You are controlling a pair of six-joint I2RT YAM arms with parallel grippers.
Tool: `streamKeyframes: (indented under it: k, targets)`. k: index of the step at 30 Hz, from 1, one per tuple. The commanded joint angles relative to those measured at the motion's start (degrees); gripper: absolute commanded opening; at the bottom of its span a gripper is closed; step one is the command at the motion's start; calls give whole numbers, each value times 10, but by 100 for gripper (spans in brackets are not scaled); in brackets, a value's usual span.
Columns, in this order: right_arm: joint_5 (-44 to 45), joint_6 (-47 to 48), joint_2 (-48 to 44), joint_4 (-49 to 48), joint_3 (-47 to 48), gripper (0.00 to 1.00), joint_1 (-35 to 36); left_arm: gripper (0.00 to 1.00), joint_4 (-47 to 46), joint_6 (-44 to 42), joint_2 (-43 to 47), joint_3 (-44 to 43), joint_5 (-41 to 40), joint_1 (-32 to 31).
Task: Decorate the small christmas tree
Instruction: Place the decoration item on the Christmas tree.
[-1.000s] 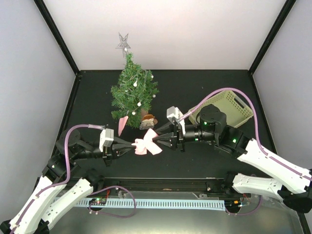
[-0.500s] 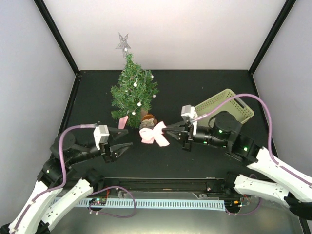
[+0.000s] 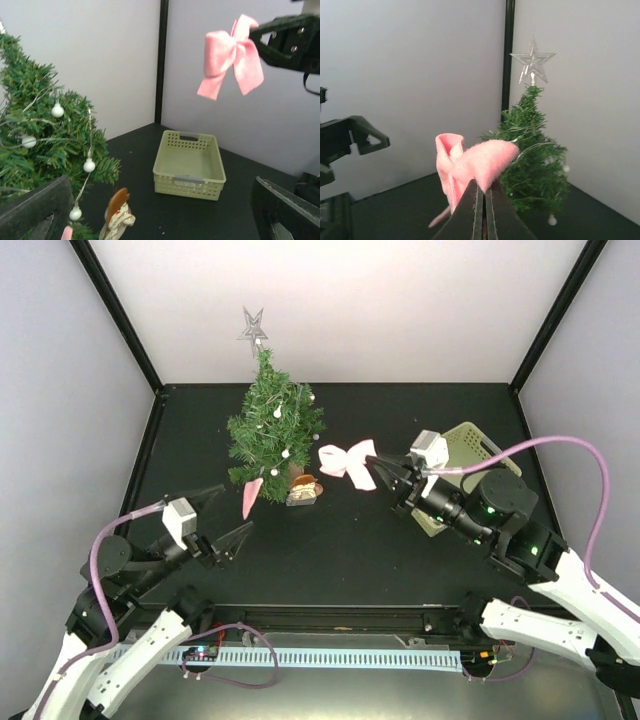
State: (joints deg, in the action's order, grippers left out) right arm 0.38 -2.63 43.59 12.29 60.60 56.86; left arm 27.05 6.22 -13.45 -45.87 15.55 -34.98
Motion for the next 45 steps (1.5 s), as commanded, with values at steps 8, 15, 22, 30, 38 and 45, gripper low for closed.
streamKeyframes:
  k: [8, 15, 22, 30, 38, 45]
  targets:
    - [-182, 52, 111, 13, 100, 1, -148, 99, 18, 24, -17, 36, -113, -2]
    - [-294, -2, 146, -33, 99, 1, -213, 98, 62, 43, -72, 3, -169, -1]
    - [-278, -157, 145, -271, -25, 1, -195, 72, 14, 175, -100, -48, -112, -2]
    - [-120, -26, 187, -280, -5, 1, -87, 47, -155, 371, -146, -45, 60, -2]
    - [-35, 20, 208, -311, 10, 1, -15, 33, -290, 453, -168, 7, 141, -1]
    - [23, 33, 226, -318, 15, 1, 32, 27, -313, 368, -171, 15, 122, -2]
